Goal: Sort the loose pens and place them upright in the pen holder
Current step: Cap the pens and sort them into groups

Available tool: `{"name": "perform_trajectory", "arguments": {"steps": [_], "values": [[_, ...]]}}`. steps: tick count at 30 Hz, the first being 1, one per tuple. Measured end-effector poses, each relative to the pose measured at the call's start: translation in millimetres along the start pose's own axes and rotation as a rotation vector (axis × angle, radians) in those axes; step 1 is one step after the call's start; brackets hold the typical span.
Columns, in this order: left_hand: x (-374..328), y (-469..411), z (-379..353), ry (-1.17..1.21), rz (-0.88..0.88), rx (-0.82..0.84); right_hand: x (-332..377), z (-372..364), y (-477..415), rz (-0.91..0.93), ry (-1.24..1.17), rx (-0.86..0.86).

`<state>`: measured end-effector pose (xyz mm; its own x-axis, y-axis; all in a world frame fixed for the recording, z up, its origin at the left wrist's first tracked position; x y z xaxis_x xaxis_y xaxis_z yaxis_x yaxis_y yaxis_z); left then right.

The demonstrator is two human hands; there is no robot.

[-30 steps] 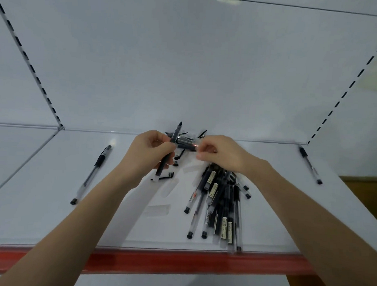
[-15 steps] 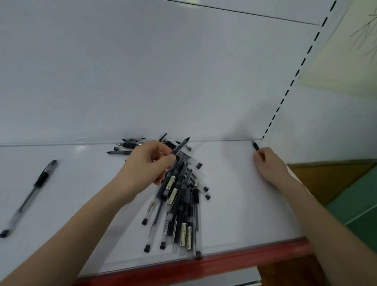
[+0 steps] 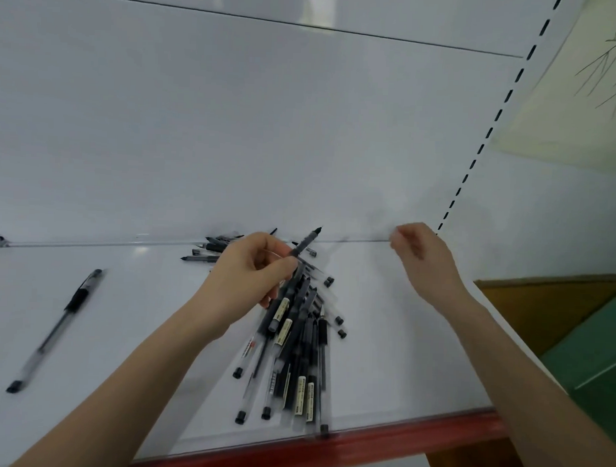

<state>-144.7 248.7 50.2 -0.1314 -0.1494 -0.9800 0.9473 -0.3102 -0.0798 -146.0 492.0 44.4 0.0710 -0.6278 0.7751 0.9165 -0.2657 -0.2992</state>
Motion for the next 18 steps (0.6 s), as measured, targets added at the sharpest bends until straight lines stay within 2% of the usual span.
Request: {"name": "perform_trajectory", "arguments": {"steps": [3,6,13,18], "values": [[-10.1,6.0,5.4,0.006,-0.049,-0.019,57.0,-14.3,19.6,0.065,-0.407,0.191],[-20.8,14.6,12.9,0.033,-0.099,-0.038,92.9,-17.5,34.7,0.09,-0.549,0.299],[-33.4,30.9,25.8,0.083,-0.14,-0.052,113.6,-25.0,37.8,0.1,-0.561,0.351],[-33.7,35.7,31.7,0.05,-0.132,-0.044,121.6,-23.8,35.4,0.157,-0.483,0.377]]}}
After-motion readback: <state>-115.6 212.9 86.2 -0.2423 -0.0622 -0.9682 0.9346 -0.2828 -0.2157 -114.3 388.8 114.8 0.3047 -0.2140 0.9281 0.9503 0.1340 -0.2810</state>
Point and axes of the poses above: each hand's wrist, its own y-axis away from the middle knuckle, its own z-axis out of the back of the hand, x = y × z, the point moved 6 cm from there along -y, towards the middle knuckle, and after that the axes turned 2 degrees about x, right-handed, at the moved point
